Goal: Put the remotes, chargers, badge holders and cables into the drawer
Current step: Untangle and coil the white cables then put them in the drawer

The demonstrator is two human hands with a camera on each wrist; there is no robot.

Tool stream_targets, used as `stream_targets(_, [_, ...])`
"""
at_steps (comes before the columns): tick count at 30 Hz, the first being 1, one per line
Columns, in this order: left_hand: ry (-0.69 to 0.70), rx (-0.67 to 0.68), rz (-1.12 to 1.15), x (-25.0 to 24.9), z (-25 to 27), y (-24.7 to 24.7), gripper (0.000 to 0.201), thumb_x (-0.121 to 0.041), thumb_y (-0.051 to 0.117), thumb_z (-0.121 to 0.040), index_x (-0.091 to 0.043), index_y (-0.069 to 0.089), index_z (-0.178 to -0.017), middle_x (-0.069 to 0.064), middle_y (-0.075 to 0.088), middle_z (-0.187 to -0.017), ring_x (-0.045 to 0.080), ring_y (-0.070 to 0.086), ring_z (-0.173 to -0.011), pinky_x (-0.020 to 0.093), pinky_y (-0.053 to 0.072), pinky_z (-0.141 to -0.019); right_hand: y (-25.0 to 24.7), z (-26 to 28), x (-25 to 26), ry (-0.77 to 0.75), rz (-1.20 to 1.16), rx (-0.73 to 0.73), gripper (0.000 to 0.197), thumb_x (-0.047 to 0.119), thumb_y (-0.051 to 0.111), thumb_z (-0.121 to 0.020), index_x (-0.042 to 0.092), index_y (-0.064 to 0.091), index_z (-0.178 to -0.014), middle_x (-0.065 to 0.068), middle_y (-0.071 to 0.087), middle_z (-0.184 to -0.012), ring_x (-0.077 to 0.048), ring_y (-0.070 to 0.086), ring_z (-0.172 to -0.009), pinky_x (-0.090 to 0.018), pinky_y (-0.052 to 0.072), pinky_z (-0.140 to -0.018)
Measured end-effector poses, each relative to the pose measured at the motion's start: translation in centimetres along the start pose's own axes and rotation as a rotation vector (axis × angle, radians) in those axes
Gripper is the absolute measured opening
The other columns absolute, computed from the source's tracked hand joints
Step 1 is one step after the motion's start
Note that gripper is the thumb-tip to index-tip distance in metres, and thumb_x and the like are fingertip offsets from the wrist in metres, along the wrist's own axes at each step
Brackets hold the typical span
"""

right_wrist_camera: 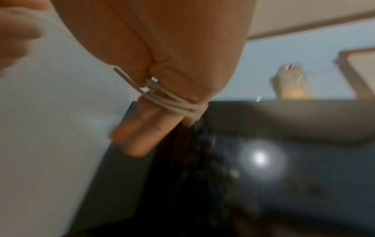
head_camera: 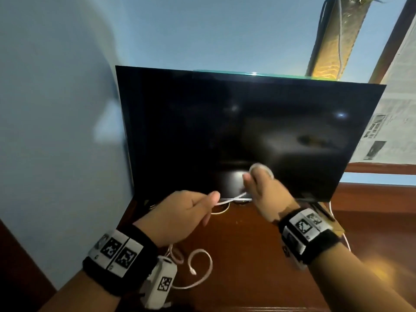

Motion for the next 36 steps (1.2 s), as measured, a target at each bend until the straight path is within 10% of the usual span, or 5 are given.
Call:
stream_targets(13, [-0.224, -0.15, 0.13, 6.4, -4.2, 0.4, 0.067, -0.078, 0.031, -0.094, -0.024, 0.037, -0.055, -0.009, 0.037, -0.052, 0.013, 0.039, -0.047, 0.035, 0.041, -0.058, -2.8, 2.9, 9.8, 0.093, -1.507, 0.254, 0.051, 0.04, 0.034, -0.11, 0.01, 0.051, -0.072, 0.001, 0.033, -0.04, -0.015, 0.037, -0.032, -0.032, 0.049, -0.066])
stream_targets(19, [-0.259, 0.17, 0.159, 5.4, -0.8, 6.9, 0.062, -0.072, 0.032, -0.101, -0.025, 0.043, -0.061, -0.008, 0.035, -0.056, 0.01, 0.035, -0.047, 0.03, 0.043, -0.057, -5.0, -1.4, 4.5, -0.004, -0.931, -0.257, 0.029, 0.031, 0.044, -0.11, 0.013, 0.053, -0.089, -0.01, 0.077, -0.106, -0.014, 0.071, -0.111, -0.034, 0.048, -0.103])
stream_targets(25, [-0.117, -0.045, -0.178, 2.7, 0.3, -0.4, 0.073, -0.07, 0.033, -0.102, -0.011, 0.054, -0.064, 0.007, 0.054, -0.055, 0.019, 0.052, -0.047, 0.04, 0.048, -0.056, 4.4, 2.3, -0.5, 0.15, -0.065, 0.316, 0.044, 0.055, 0.043, -0.104, 0.018, 0.055, -0.084, -0.003, 0.069, -0.062, -0.017, 0.066, -0.053, -0.035, 0.055, -0.059])
stream_targets(31, [-0.159, -0.256, -0.251, 5.3, -0.9, -3.3, 0.07, -0.068, 0.031, -0.102, -0.018, 0.042, -0.054, -0.002, 0.043, -0.049, 0.012, 0.044, -0.045, 0.031, 0.04, -0.054, 5.5, 7.0, 7.5, 0.149, -0.77, 0.589, 0.067, 0.061, 0.04, -0.103, 0.011, 0.069, -0.07, -0.002, 0.042, -0.038, -0.022, 0.037, -0.037, -0.037, 0.04, -0.06])
stream_targets(36, [-0.201, -0.121, 0.165, 7.6, -0.2, 3.1, 0.072, -0.082, 0.022, -0.095, -0.021, 0.039, -0.059, -0.002, 0.032, -0.056, 0.019, 0.031, -0.051, 0.037, 0.03, -0.057, 1.1, 3.8, 10.5, 0.18, -1.464, 0.2, 0.046, 0.037, 0.033, -0.11, 0.006, 0.056, -0.085, -0.016, 0.06, -0.054, -0.033, 0.063, -0.058, -0.035, 0.052, -0.062])
Point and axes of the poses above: each hand's wrist, its own z-axis away from the middle knuckle, its own y-axis out of the palm, x = y × z, the point moved 8 cm from there along -z, towards the middle knuckle
